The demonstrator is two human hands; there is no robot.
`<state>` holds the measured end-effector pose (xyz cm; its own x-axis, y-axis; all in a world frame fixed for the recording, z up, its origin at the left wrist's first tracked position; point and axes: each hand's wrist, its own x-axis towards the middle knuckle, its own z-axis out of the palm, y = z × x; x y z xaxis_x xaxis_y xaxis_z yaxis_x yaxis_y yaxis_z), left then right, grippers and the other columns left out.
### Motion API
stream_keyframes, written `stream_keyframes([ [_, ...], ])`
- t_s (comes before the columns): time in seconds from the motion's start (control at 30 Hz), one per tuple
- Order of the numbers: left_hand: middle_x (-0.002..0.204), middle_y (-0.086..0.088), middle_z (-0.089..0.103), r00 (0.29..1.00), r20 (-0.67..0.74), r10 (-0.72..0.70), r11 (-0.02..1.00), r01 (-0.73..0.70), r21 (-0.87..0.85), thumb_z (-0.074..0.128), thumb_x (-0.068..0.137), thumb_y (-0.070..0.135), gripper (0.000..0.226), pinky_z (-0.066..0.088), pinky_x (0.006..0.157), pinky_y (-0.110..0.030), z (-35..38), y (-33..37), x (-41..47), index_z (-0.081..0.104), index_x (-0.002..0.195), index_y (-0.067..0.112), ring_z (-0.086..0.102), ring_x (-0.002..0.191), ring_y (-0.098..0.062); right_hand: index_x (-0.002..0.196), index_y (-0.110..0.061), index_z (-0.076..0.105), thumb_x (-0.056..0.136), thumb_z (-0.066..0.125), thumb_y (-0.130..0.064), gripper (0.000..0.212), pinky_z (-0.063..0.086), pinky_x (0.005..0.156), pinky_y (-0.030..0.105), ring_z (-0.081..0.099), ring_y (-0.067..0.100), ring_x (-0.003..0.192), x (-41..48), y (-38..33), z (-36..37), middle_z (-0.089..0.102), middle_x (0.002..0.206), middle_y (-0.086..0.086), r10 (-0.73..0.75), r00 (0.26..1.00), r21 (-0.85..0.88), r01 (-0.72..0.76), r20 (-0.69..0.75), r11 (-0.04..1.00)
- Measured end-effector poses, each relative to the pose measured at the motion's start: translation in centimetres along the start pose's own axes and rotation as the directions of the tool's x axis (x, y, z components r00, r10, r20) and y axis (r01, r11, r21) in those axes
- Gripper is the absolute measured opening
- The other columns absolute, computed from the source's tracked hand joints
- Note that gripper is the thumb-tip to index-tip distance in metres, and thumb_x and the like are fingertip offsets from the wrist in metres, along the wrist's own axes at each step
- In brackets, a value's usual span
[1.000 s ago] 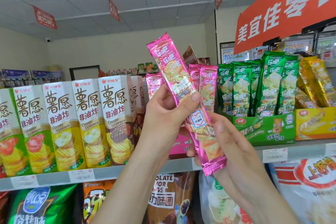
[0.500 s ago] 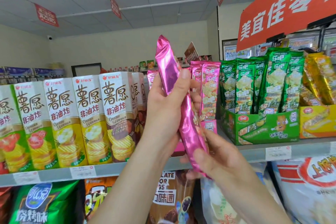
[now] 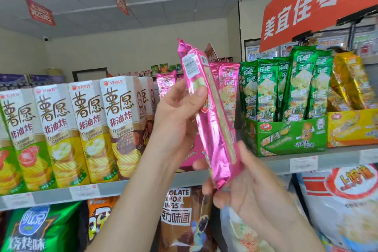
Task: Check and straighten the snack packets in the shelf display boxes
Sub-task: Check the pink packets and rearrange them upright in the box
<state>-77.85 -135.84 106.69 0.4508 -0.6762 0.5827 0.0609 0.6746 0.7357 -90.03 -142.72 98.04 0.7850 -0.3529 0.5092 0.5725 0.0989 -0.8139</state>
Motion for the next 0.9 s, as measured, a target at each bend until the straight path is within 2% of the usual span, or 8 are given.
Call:
stream_keyframes([
  [0.03, 0.09, -0.007, 0.068, 0.997, -0.051, 0.051, 0.998, -0.049, 0.034, 0.075, 0.071, 0.016, 0.063, 0.057, 0.071, -0.037, -0.1, 0.0, 0.2, 0.053, 0.127, 0.001, 0.066, 0.073, -0.019, 0.138, -0.015, 0.052, 0.1, 0.04, -0.036, 0.045, 0.047, 0.048, 0.014, 0.068, 0.007, 0.055, 0.4, -0.1, 0.3, 0.068, 0.062, 0.023, -0.068, 0.989, -0.106, 0.055, -0.128, 0.993],
  [0.07, 0.09, -0.005, 0.068, 0.991, -0.086, 0.106, 0.991, -0.099, 0.085, 0.077, 0.069, 0.017, 0.068, 0.056, 0.069, -0.034, -0.1, 0.0, 0.3, 0.051, 0.13, 0.001, 0.066, 0.072, -0.016, 0.128, -0.03, 0.059, 0.077, 0.074, -0.045, 0.055, 0.049, 0.051, 0.017, 0.072, 0.015, 0.066, 0.8, 0.2, 0.4, 0.073, 0.082, 0.015, -0.129, 0.971, -0.205, 0.087, -0.202, 0.975],
  [0.2, 0.1, -0.002, 0.068, 0.97, -0.087, 0.226, 0.945, -0.196, 0.263, 0.079, 0.073, 0.023, 0.067, 0.053, 0.075, -0.033, -0.1, -0.2, 0.5, 0.052, 0.131, 0.005, 0.064, 0.086, -0.015, 0.112, -0.048, 0.06, 0.08, 0.071, -0.043, 0.035, 0.05, 0.059, 0.015, 0.072, 0.014, 0.083, 0.2, 1.2, 0.0, 0.072, 0.101, -0.008, -0.289, 0.937, -0.408, 0.191, -0.195, 0.893],
  [0.37, 0.08, 0.009, 0.071, 0.986, -0.025, 0.163, 0.965, -0.154, 0.212, 0.067, 0.085, 0.032, 0.035, 0.049, 0.054, -0.018, -0.7, 0.5, 0.9, 0.058, 0.116, 0.016, 0.064, 0.063, -0.004, 0.108, -0.033, 0.072, 0.077, 0.071, -0.041, 0.032, 0.05, 0.052, 0.023, 0.072, 0.023, 0.076, 0.2, 1.1, 0.4, 0.074, 0.094, 0.013, -0.145, 0.974, -0.085, 0.132, -0.172, 0.988],
  [0.5, 0.087, 0.004, 0.073, 0.982, 0.0, 0.189, 0.951, -0.183, 0.249, 0.069, 0.085, 0.026, 0.038, 0.054, 0.064, -0.027, -1.8, 1.7, 1.2, 0.059, 0.118, 0.01, 0.068, 0.074, -0.009, 0.101, -0.005, 0.074, 0.064, 0.086, -0.043, 0.054, 0.05, 0.048, 0.028, 0.067, 0.03, 0.064, 0.0, 0.8, 0.1, 0.069, 0.09, 0.03, 0.015, 0.999, 0.249, -0.004, -0.041, 0.968],
  [0.63, 0.085, 0.005, 0.074, 0.944, -0.036, 0.327, 0.888, -0.294, 0.354, 0.075, 0.079, 0.033, 0.037, 0.054, 0.062, -0.028, -2.6, 2.6, 1.3, 0.063, 0.11, 0.017, 0.068, 0.072, -0.01, 0.119, -0.011, 0.063, 0.076, 0.07, -0.044, 0.054, 0.053, 0.051, 0.028, 0.071, 0.033, 0.071, 0.2, 0.9, 0.3, 0.073, 0.096, 0.019, 0.002, 0.99, -0.014, -0.004, -0.142, 1.0],
  [0.73, 0.084, 0.004, 0.073, 0.926, -0.052, 0.374, 0.873, -0.333, 0.358, 0.072, 0.084, 0.026, 0.038, 0.051, 0.053, -0.023, -3.2, 3.6, 1.4, 0.06, 0.117, 0.011, 0.066, 0.066, -0.01, 0.123, -0.026, 0.062, 0.074, 0.074, -0.043, 0.053, 0.053, 0.059, 0.02, 0.072, 0.015, 0.075, 0.6, 1.3, 0.6, 0.076, 0.097, -0.002, -0.13, 0.977, -0.328, 0.069, -0.168, 0.942],
  [0.9, 0.102, -0.002, 0.073, 0.901, 0.11, 0.419, 0.78, -0.419, 0.464, 0.069, 0.088, 0.012, 0.076, 0.057, 0.075, -0.034, -3.6, 4.8, 1.4, 0.026, 0.148, 0.034, 0.066, 0.084, -0.017, 0.118, -0.049, 0.056, 0.088, 0.063, -0.027, 0.038, 0.054, 0.066, 0.021, 0.072, 0.012, 0.075, 1.6, 2.4, 0.8, 0.075, 0.097, -0.009, -0.272, 0.937, -0.507, 0.128, -0.219, 0.852],
])
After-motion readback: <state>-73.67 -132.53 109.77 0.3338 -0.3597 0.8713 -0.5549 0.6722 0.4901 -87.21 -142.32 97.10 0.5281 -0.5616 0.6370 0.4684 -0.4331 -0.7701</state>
